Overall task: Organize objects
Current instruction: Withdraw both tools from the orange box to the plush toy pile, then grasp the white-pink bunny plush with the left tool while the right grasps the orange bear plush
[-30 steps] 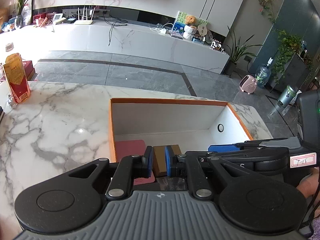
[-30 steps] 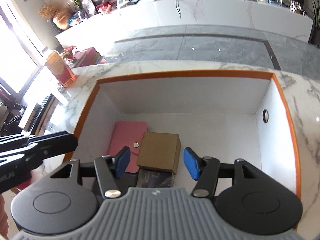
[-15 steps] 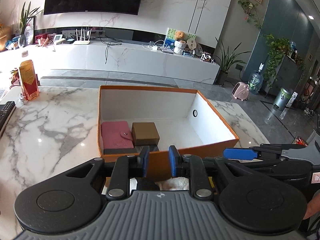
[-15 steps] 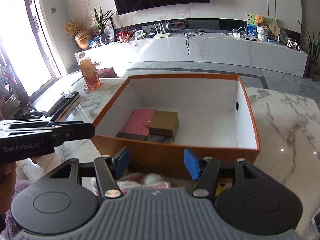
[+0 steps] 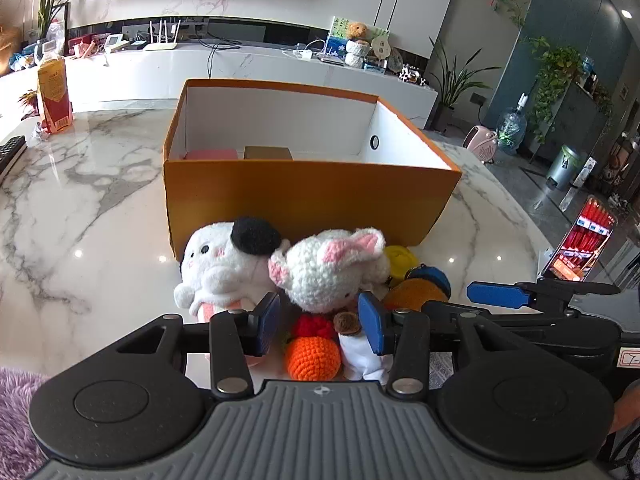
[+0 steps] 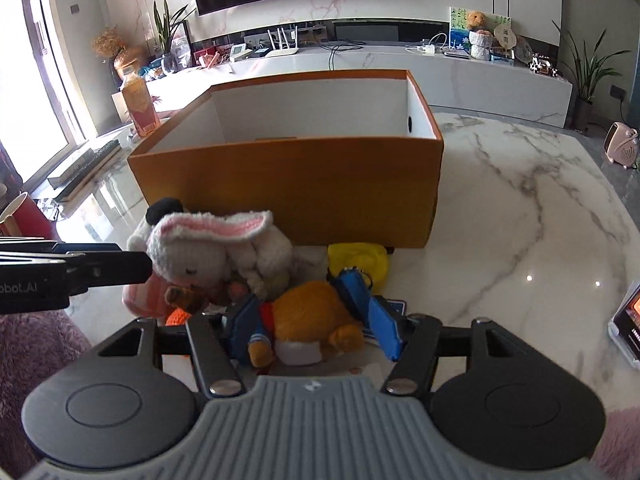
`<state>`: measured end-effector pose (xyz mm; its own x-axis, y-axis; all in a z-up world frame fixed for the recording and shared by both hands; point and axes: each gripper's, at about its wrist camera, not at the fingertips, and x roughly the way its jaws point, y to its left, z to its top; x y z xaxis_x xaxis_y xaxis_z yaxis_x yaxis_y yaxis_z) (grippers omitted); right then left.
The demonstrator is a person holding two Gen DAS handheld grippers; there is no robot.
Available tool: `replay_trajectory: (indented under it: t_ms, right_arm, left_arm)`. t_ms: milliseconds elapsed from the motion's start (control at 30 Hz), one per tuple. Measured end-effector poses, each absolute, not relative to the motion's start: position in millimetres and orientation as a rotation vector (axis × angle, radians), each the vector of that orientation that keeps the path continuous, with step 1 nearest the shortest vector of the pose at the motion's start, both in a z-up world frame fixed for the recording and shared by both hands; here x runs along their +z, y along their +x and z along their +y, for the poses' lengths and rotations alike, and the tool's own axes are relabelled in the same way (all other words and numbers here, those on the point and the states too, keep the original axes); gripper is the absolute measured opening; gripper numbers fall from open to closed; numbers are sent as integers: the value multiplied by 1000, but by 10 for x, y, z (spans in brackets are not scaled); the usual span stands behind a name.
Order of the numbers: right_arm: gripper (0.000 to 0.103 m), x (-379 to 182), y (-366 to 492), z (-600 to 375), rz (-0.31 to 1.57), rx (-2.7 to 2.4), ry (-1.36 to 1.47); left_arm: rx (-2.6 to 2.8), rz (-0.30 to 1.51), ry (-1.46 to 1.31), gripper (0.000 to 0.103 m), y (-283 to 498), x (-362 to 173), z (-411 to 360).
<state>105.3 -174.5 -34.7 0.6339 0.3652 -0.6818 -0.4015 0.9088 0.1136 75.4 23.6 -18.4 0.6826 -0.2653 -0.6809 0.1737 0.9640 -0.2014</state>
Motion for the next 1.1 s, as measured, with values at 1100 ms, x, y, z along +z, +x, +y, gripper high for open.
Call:
replay_trajectory:
  t_ms: [1100]
  right_arm:
    - [68,-670,1470,-2043,1079,416,427]
  left_arm:
    - [-522,891,807,58,1246,-222,-779]
